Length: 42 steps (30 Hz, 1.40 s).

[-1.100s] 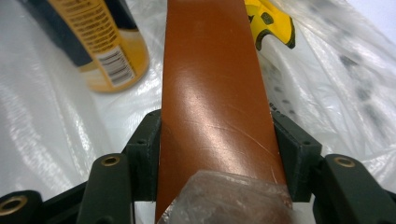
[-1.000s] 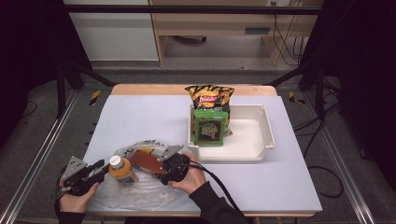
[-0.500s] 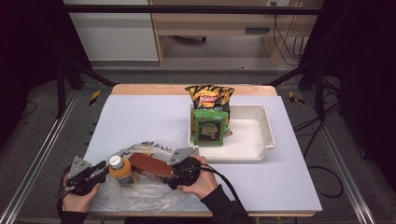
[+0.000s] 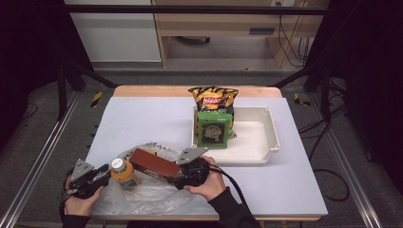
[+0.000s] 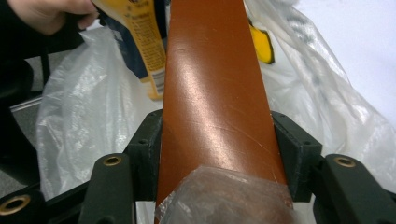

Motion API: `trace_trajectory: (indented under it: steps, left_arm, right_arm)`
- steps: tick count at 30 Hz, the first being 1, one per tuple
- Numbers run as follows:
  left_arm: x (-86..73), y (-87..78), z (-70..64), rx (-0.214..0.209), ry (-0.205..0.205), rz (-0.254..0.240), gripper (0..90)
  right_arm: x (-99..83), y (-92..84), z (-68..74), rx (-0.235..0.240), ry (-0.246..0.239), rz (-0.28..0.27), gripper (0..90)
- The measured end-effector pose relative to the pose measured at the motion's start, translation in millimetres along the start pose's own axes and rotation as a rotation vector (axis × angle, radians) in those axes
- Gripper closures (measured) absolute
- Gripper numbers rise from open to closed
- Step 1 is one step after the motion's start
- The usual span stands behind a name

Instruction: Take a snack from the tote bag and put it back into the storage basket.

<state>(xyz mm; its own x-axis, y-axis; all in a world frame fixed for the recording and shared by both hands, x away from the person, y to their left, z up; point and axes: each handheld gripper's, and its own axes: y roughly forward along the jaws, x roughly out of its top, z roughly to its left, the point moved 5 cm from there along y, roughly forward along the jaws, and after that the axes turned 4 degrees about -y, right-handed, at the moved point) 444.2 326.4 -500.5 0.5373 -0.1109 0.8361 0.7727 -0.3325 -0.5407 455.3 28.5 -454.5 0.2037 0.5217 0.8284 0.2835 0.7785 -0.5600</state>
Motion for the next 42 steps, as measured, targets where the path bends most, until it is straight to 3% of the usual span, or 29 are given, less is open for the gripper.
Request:
trace_trajectory:
  steps: [4, 17, 23, 25, 29, 30, 31, 35, 42]
  left_arm:
    - [0.5, -0.3, -0.5, -0.001, 0.002, -0.004, 63.7]
    - [3.8, -3.2, -3.0, -0.016, 0.012, -0.032, 62.7]
    - [4.3, -3.7, -3.3, -0.018, 0.015, -0.037, 62.7]
    - [4.5, -4.4, -3.3, -0.018, 0.014, -0.039, 62.7]
    - [4.7, -5.0, -3.5, -0.018, 0.014, -0.04, 62.6]
    - [4.7, -5.0, -3.5, -0.018, 0.014, -0.04, 62.6]
    - [4.7, -4.5, -4.1, -0.021, 0.012, -0.041, 62.6]
    - [4.5, -4.2, -4.3, -0.02, 0.014, -0.038, 62.6]
    - [4.2, -4.5, -4.0, -0.022, 0.015, -0.037, 62.6]
  right_arm:
    - [4.2, -4.5, -0.4, -0.003, 0.009, -0.038, 43.7]
    - [36.6, -4.1, -9.5, -0.078, 0.059, -0.213, 43.6]
    - [47.5, -3.3, -9.6, -0.072, 0.078, -0.262, 43.5]
    - [47.2, -2.6, -6.7, -0.055, 0.065, -0.241, 43.5]
    - [34.2, 0.4, -3.9, -0.081, 0.023, -0.129, 43.6]
    - [34.2, 0.4, -3.9, -0.081, 0.023, -0.129, 43.6]
    - [23.3, 2.2, -6.7, -0.102, 0.019, -0.079, 43.6]
    - [6.7, 9.9, -11.5, -0.119, 0.027, 0.005, 43.5]
    - [-3.7, 32.8, -10.9, -0.127, 0.012, 0.087, 43.5]
